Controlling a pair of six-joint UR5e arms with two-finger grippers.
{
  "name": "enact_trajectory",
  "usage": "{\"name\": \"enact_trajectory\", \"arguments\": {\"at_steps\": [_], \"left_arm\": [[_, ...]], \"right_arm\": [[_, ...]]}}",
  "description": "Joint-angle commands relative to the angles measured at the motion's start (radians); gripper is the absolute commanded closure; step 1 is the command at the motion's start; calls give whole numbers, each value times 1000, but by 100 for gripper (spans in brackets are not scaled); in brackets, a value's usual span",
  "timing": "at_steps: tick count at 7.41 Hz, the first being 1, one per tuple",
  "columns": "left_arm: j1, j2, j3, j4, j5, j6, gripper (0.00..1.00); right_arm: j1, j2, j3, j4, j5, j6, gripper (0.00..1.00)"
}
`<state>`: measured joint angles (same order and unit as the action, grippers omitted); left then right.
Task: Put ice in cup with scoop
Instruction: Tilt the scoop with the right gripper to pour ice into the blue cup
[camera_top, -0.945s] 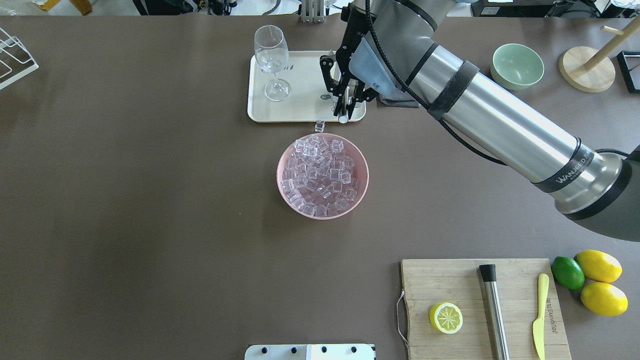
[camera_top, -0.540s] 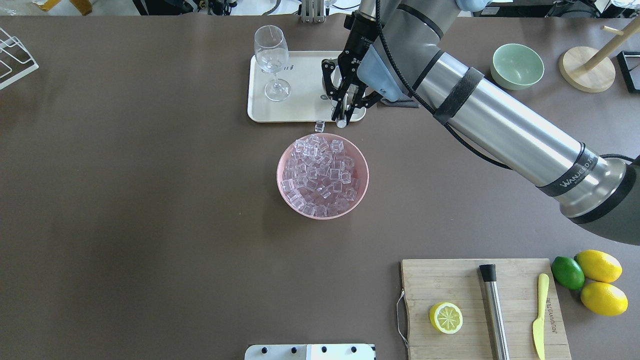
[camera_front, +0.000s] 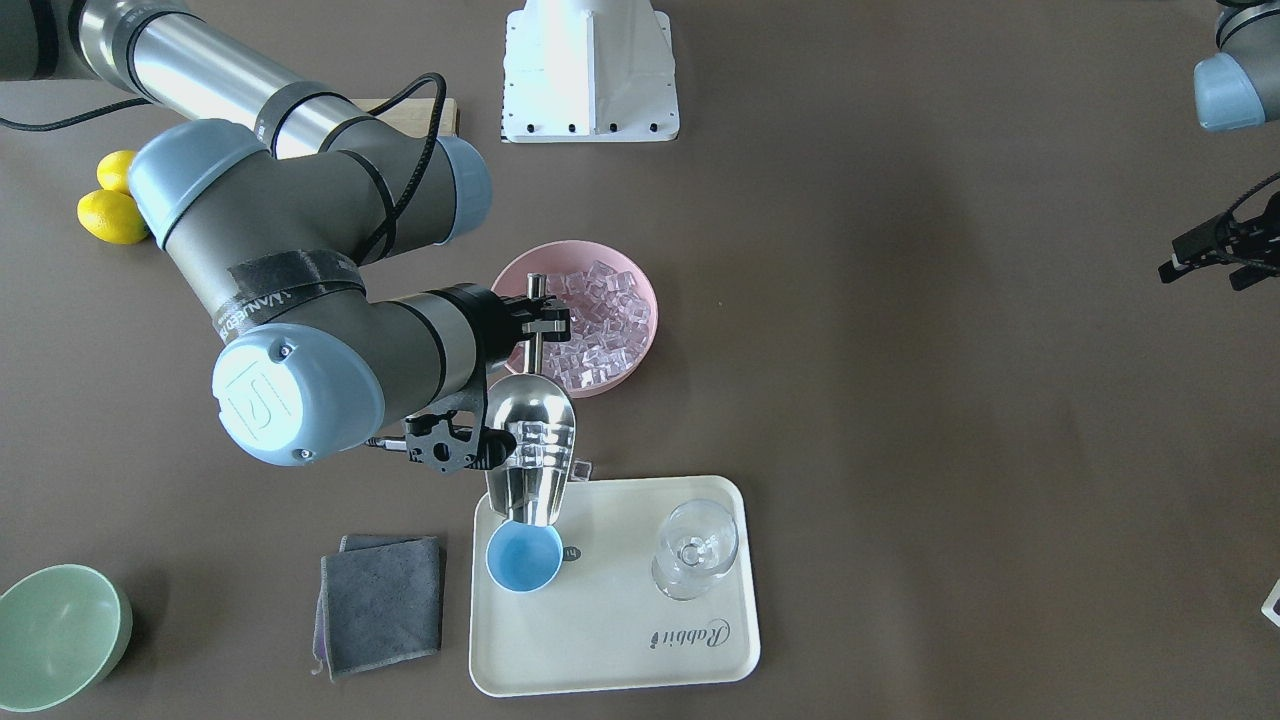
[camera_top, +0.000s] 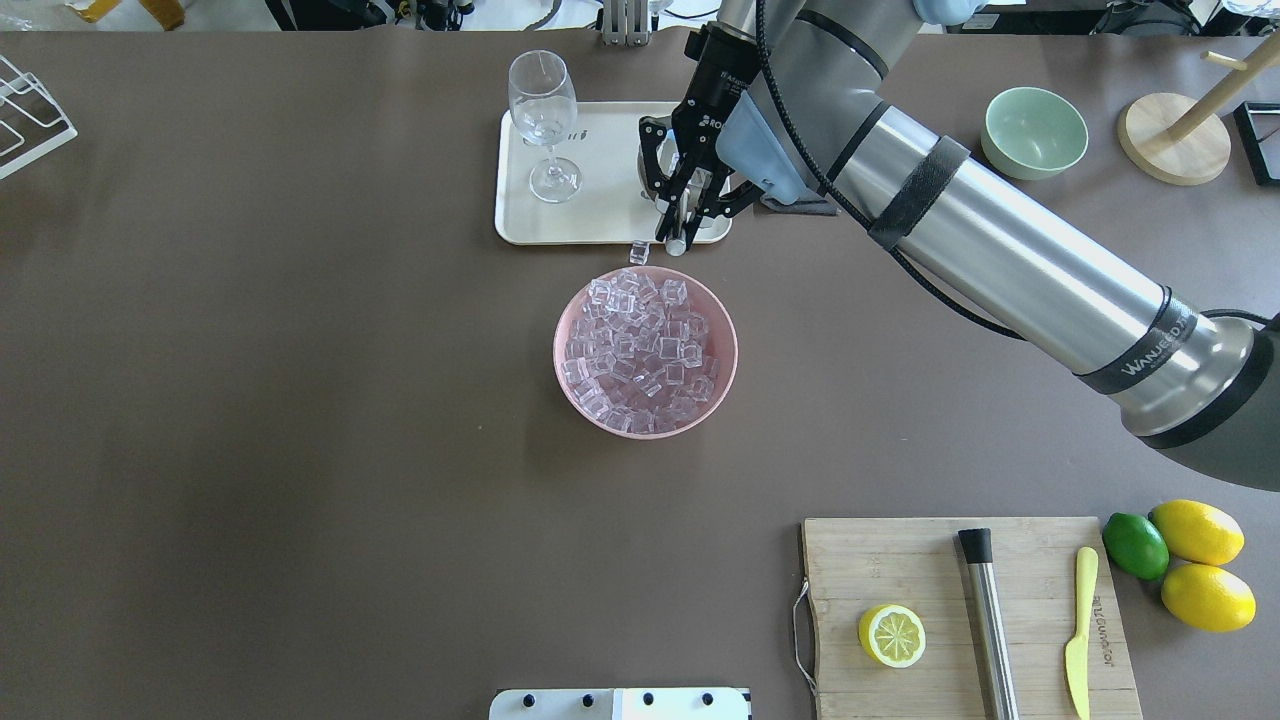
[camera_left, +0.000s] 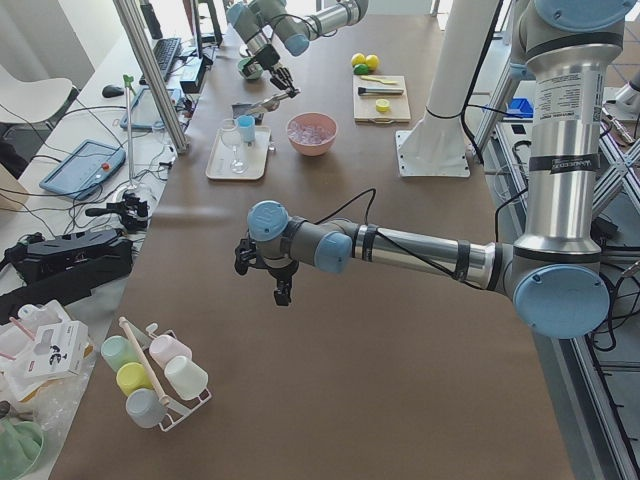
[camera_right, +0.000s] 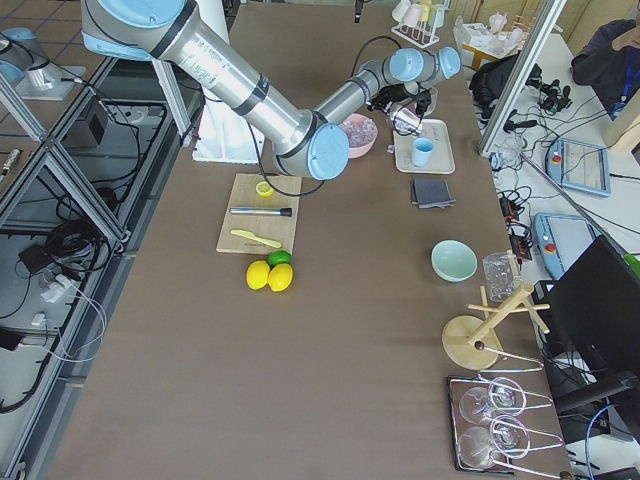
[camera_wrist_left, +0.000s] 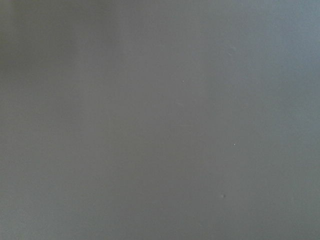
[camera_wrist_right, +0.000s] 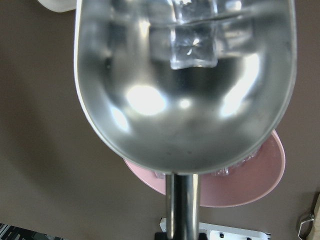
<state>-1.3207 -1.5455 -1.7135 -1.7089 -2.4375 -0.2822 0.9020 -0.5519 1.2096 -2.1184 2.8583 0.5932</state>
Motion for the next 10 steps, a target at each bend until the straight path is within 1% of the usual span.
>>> {"name": "enact_trajectory", "arguments": {"at_steps": [1, 3, 7, 8, 10], "left_arm": [[-2, 1, -3, 0, 0, 0, 1], [-3, 1, -3, 0, 0, 0, 1], [-3, 1, -5, 0, 0, 0, 1], [-3, 1, -3, 0, 0, 0, 1], [-3, 1, 0, 0, 0, 0, 1]], "right_arm": [[9, -5, 1, 0, 41, -9, 100], [26, -29, 4, 0, 96, -44, 100], [26, -33, 13, 0, 99, -44, 100], [26, -40, 22, 0, 116, -47, 100], [26, -80, 34, 0, 212, -59, 100]]}}
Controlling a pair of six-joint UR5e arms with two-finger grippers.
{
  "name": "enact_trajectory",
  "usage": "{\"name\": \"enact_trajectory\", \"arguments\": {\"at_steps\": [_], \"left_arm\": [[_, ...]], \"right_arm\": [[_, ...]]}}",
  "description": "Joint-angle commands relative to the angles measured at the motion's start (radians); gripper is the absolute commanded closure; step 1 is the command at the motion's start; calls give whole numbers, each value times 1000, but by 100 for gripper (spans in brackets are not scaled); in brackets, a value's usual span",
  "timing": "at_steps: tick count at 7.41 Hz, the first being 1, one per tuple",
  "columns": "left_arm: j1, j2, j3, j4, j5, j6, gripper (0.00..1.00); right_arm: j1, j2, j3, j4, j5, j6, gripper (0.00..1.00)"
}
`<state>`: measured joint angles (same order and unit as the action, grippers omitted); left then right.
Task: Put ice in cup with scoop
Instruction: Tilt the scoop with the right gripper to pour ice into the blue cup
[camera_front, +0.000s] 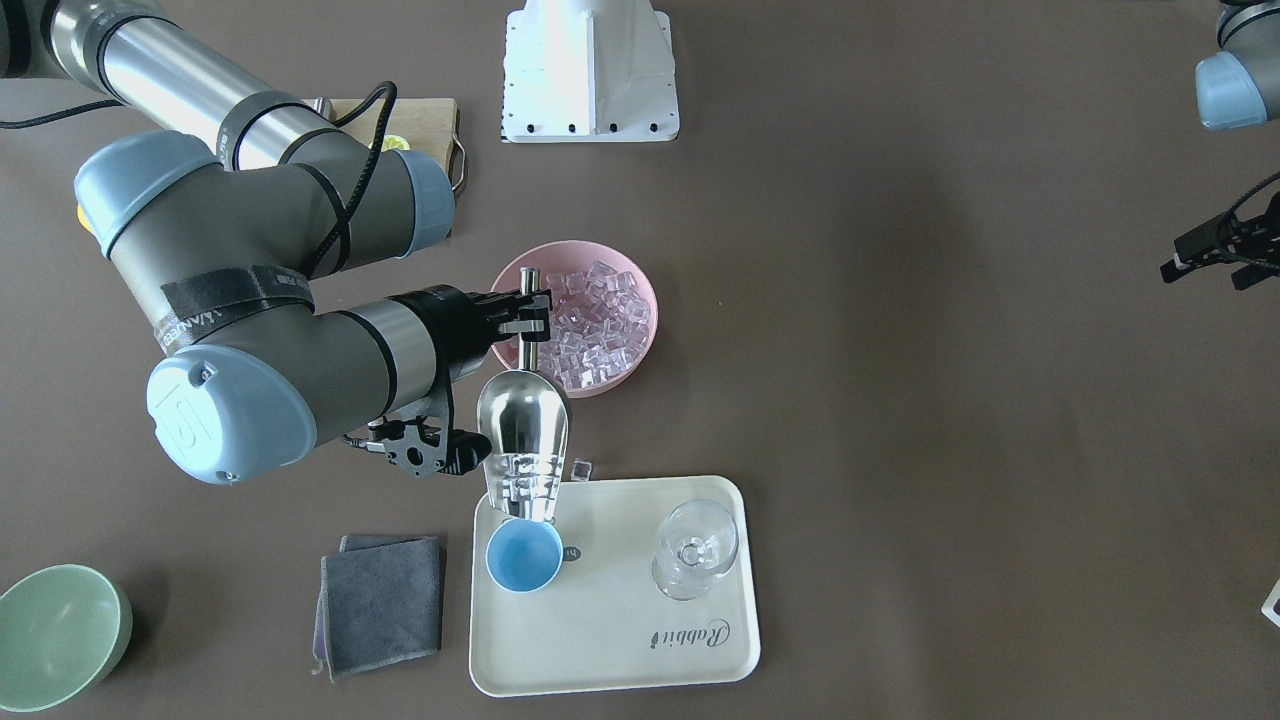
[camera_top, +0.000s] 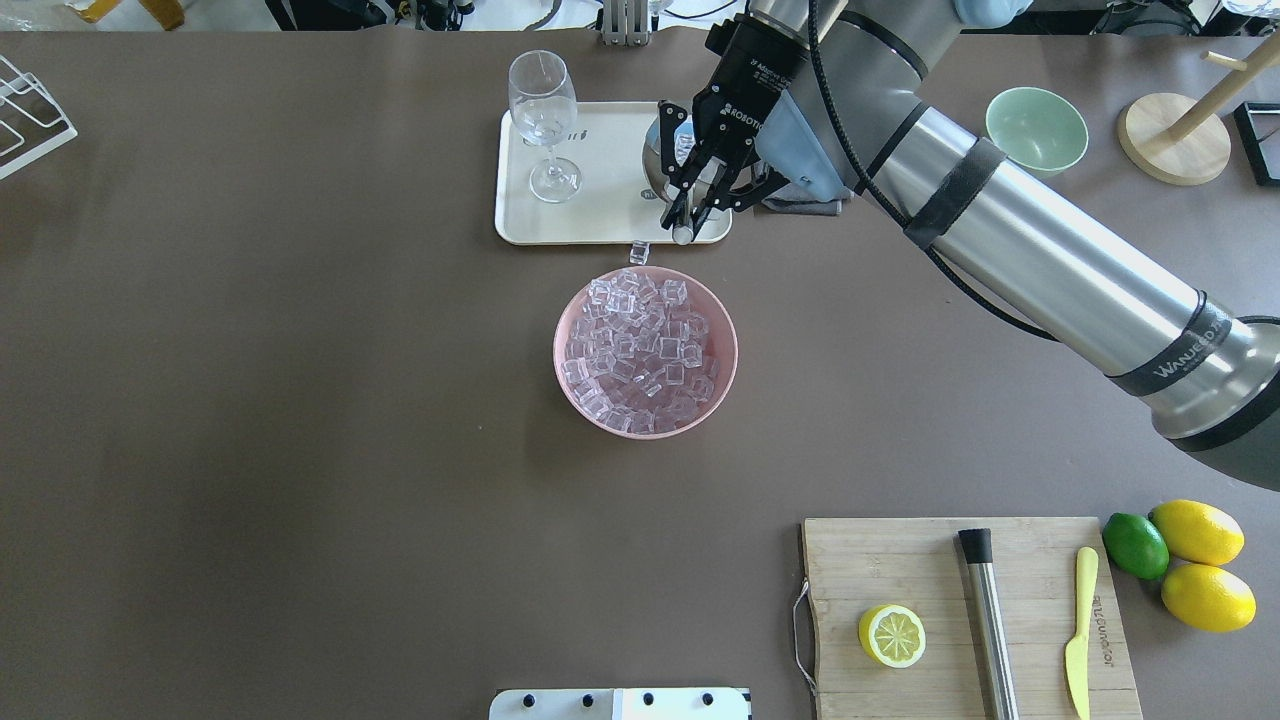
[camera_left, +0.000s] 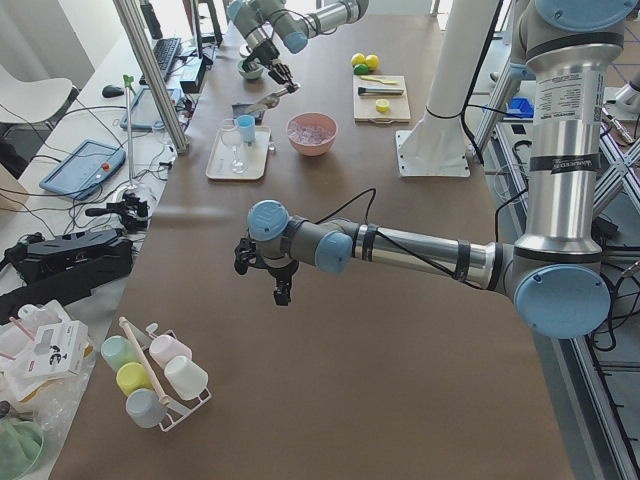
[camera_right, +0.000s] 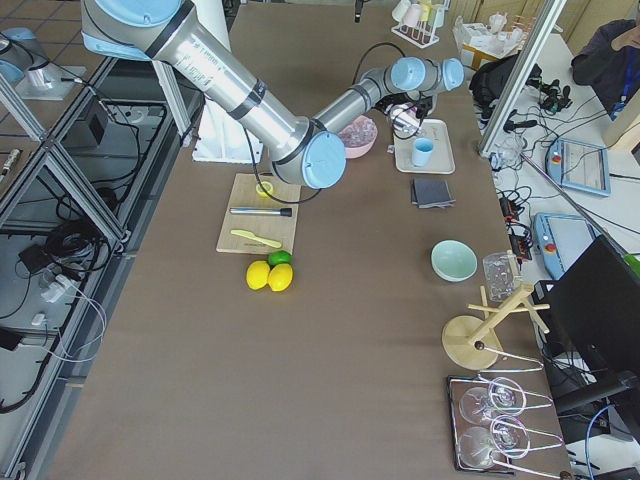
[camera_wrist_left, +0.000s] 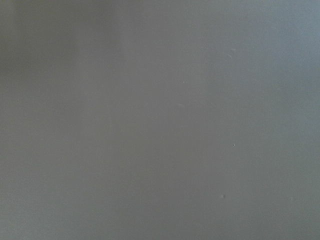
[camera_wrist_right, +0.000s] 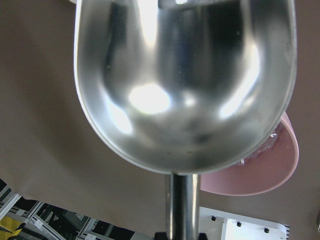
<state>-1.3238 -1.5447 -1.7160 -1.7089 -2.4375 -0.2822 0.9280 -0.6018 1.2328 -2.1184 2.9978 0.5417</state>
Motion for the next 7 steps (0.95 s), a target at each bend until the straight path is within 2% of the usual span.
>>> {"name": "enact_trajectory", "arguments": {"at_steps": [1, 7], "left_arm": [[0, 0, 3, 0, 0, 0, 1], [0, 0, 4, 0, 0, 0, 1]], "right_arm": [[2, -32, 16, 2, 84, -8, 100], [3, -64, 39, 35, 85, -2, 100]]}}
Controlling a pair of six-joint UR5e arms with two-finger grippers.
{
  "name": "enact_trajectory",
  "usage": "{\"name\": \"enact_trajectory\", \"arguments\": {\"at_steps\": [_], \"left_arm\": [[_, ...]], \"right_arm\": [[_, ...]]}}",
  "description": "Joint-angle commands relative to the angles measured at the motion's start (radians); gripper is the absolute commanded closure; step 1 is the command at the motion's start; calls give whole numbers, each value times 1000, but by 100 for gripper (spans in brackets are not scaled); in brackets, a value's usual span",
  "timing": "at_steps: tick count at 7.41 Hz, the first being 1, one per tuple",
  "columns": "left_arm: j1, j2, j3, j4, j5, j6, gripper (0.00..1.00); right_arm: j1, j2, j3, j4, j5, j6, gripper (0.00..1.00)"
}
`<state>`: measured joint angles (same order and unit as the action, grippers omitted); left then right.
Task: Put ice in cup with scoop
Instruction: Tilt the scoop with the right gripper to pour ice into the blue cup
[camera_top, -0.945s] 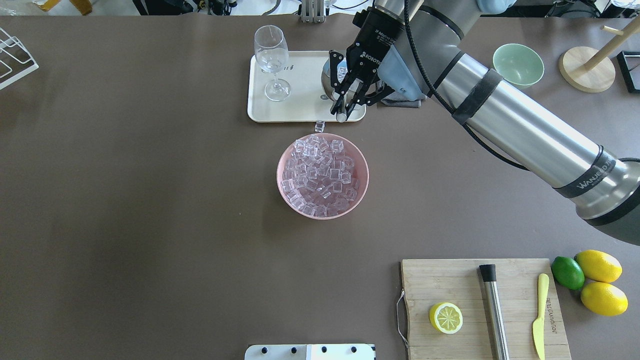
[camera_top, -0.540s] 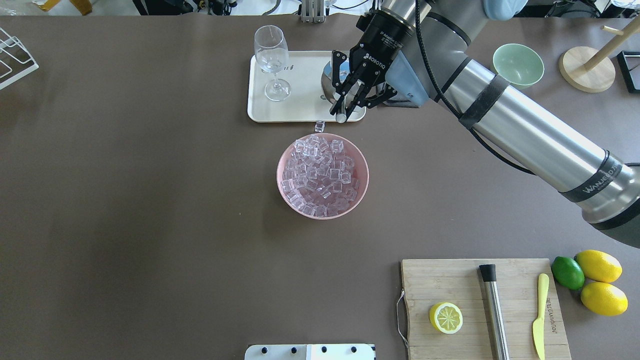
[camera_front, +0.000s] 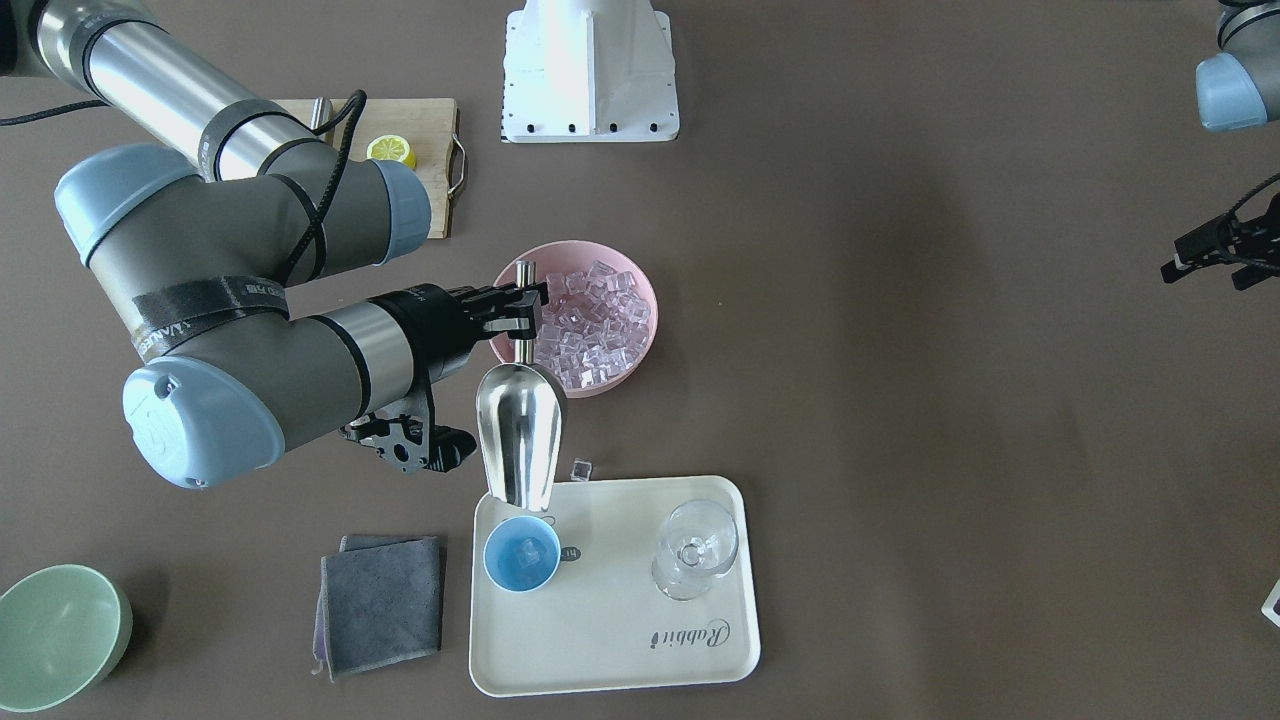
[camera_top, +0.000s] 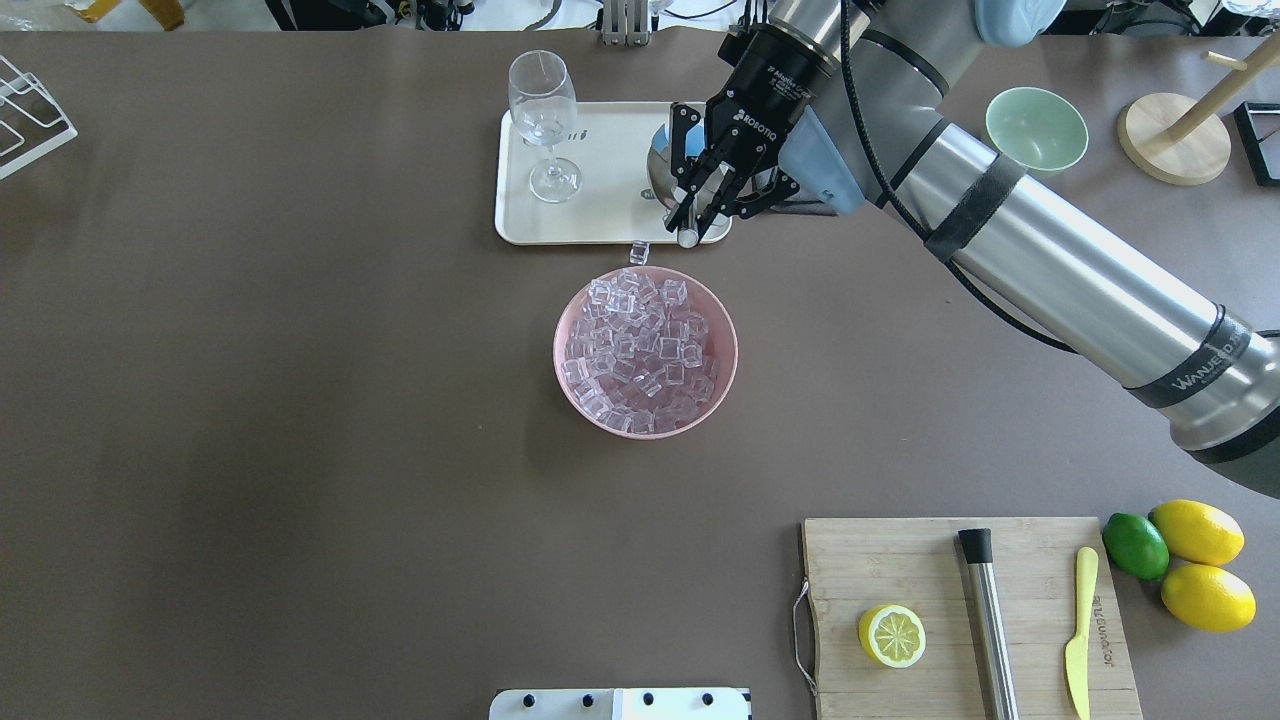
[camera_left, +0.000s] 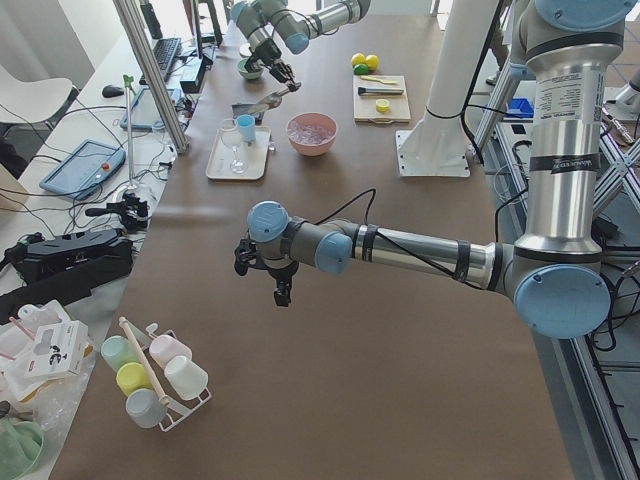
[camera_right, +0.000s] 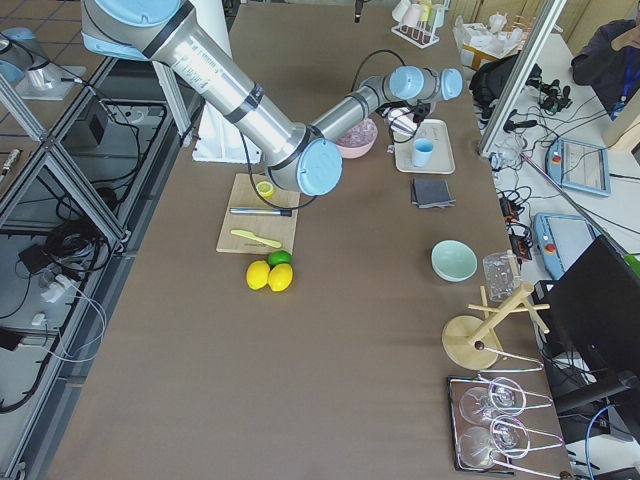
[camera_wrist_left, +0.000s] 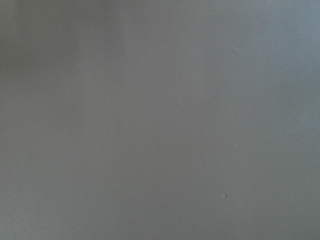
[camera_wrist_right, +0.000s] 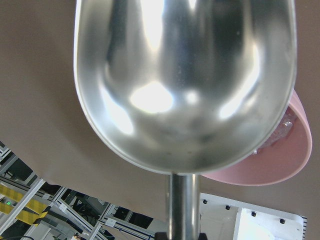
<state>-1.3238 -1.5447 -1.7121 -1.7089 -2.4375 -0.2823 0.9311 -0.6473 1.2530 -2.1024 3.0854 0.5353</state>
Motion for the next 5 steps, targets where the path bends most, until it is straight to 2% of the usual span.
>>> {"name": "enact_trajectory", "arguments": {"at_steps": [1, 2, 5], "left_arm": [[0, -2, 0, 0, 0, 0, 1], [0, -2, 0, 0, 0, 0, 1], [0, -2, 0, 0, 0, 0, 1]], "right_arm": [[-1, -43, 54, 28, -11, 12, 100], [-1, -79, 109, 38, -23, 20, 100], [-5, -220, 366, 41, -247, 69, 100]]}}
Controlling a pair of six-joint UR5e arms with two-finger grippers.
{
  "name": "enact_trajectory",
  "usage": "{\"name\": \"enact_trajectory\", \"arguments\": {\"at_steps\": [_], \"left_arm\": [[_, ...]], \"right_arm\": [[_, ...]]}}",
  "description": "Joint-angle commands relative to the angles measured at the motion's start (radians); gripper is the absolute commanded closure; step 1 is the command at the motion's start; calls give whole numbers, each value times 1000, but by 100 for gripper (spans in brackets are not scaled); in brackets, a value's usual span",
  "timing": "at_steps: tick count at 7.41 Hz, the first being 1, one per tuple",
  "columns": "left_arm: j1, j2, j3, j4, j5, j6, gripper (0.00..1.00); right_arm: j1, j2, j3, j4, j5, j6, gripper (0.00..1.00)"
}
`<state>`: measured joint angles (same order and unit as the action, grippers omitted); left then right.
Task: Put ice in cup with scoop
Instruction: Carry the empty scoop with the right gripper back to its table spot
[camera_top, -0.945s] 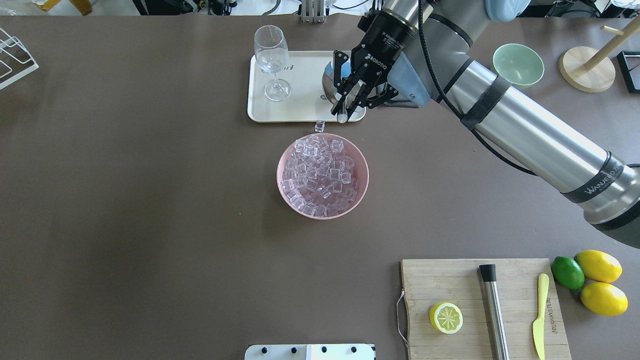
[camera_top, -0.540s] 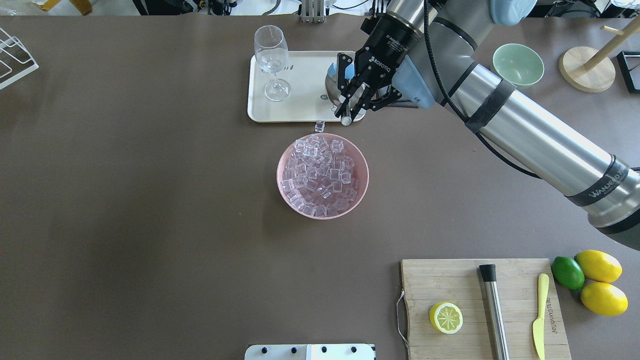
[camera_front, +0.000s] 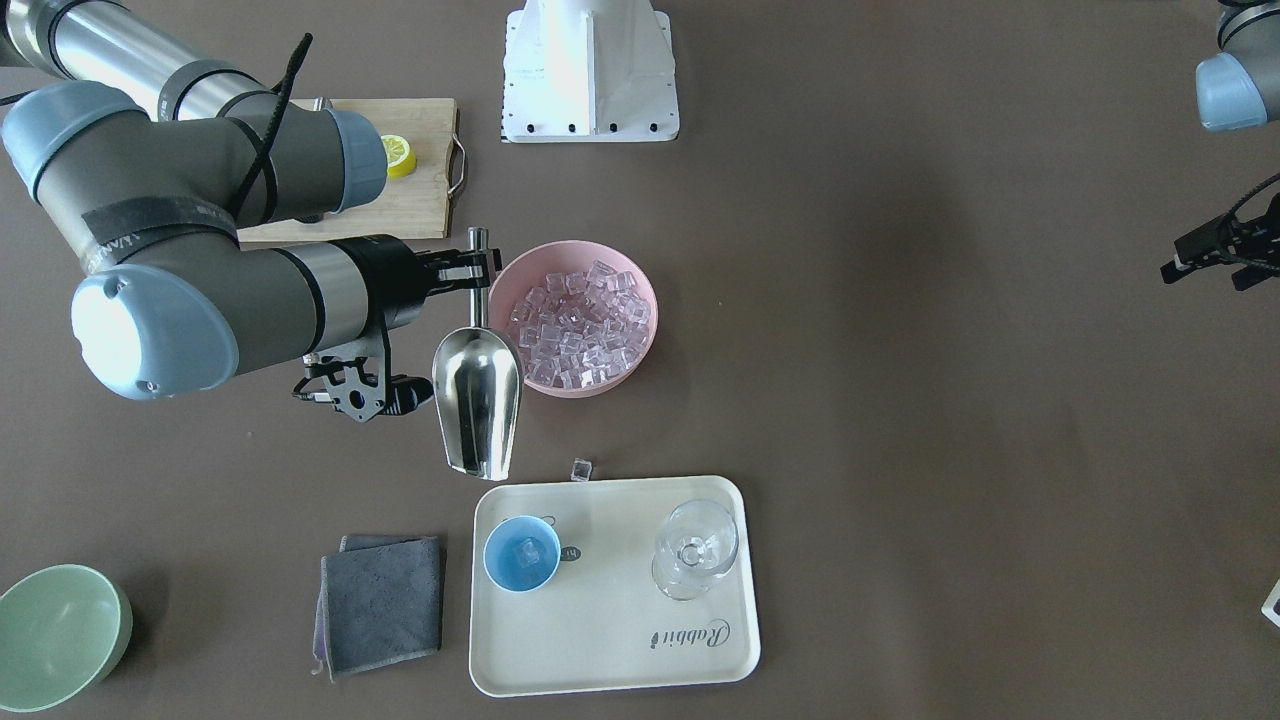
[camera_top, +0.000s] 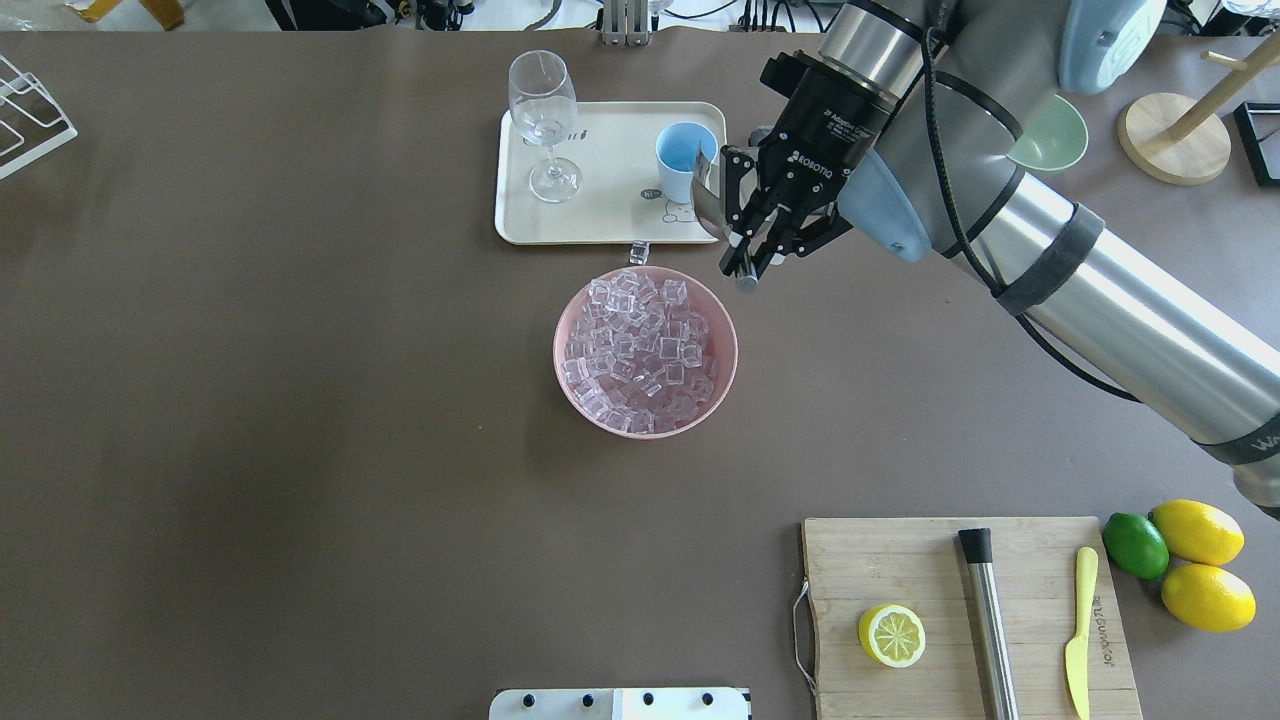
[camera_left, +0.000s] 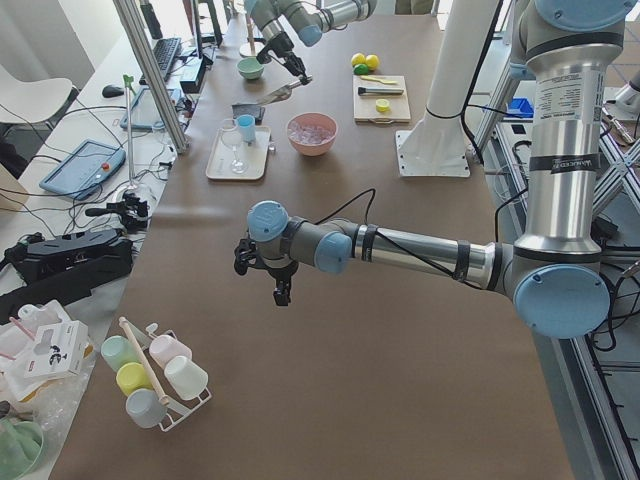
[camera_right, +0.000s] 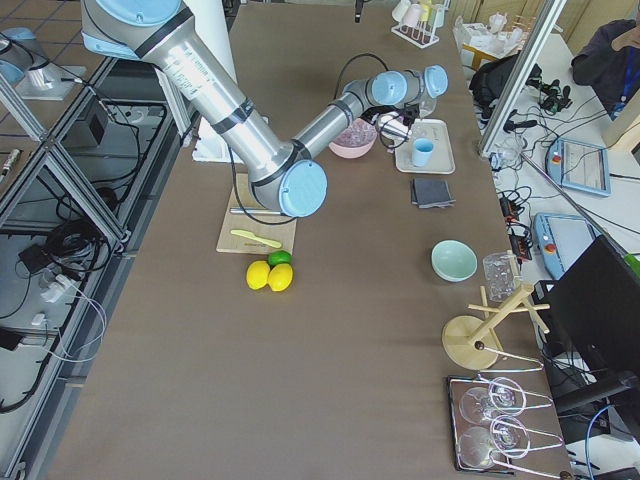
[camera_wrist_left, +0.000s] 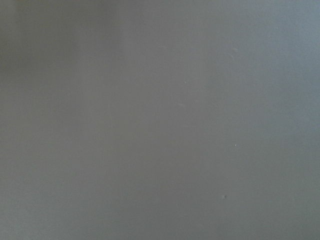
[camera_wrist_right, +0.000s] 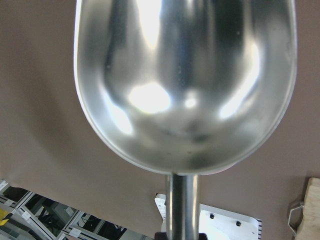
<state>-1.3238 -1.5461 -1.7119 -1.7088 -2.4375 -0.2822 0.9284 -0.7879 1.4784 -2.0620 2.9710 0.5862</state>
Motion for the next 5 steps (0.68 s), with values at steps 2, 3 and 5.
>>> {"name": "enact_trajectory", "arguments": {"at_steps": [2, 3, 5], "left_arm": [[0, 0, 0, 0, 0, 0, 1], [0, 0, -2, 0, 0, 0, 1], [0, 1, -3, 0, 0, 0, 1]], "right_arm": [[-35, -231, 331, 0, -286, 26, 100], [-54, -317, 409, 0, -349, 18, 100], [-100, -480, 476, 102, -383, 21, 100]]}}
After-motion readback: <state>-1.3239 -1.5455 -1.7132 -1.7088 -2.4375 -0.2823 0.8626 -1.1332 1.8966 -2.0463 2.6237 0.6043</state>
